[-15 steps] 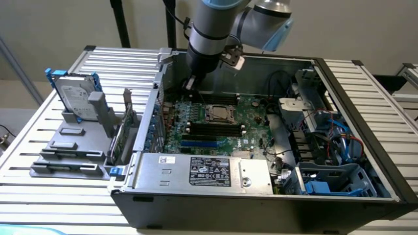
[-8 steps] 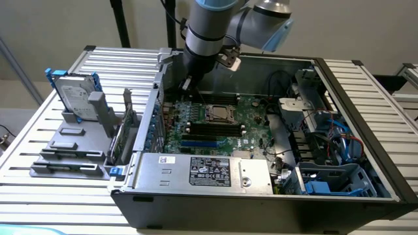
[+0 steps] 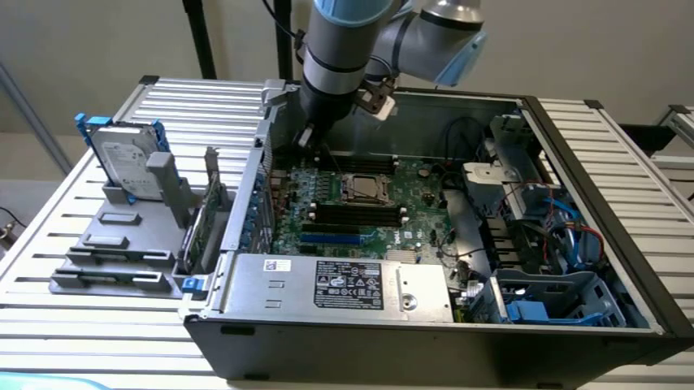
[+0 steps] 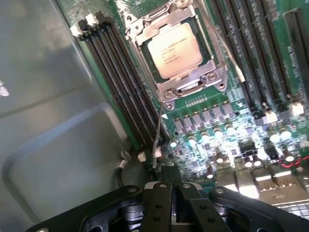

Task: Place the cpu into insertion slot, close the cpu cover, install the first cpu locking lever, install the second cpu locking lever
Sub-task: 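Install the first cpu locking lever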

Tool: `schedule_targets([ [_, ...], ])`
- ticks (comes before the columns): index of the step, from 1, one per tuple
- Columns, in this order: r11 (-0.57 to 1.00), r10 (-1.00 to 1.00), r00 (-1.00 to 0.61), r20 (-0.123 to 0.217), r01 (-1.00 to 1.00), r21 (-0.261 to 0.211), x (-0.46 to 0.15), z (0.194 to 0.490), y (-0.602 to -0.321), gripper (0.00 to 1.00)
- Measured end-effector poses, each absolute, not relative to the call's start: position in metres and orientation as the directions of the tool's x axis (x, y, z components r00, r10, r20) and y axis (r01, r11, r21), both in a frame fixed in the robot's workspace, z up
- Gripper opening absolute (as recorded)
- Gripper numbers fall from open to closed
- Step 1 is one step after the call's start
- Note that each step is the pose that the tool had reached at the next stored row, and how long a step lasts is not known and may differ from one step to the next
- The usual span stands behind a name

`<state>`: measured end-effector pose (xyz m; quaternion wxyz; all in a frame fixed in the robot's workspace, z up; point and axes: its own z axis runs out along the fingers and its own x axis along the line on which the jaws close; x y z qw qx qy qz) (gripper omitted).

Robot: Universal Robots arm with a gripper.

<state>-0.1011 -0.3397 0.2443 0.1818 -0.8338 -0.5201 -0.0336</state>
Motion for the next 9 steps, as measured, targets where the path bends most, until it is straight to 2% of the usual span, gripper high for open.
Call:
schedule_targets([
  [9, -0.459, 0.816, 0.522, 0.248, 0.846, -0.27, -0.0981, 0.2437, -0.3386, 0.11],
])
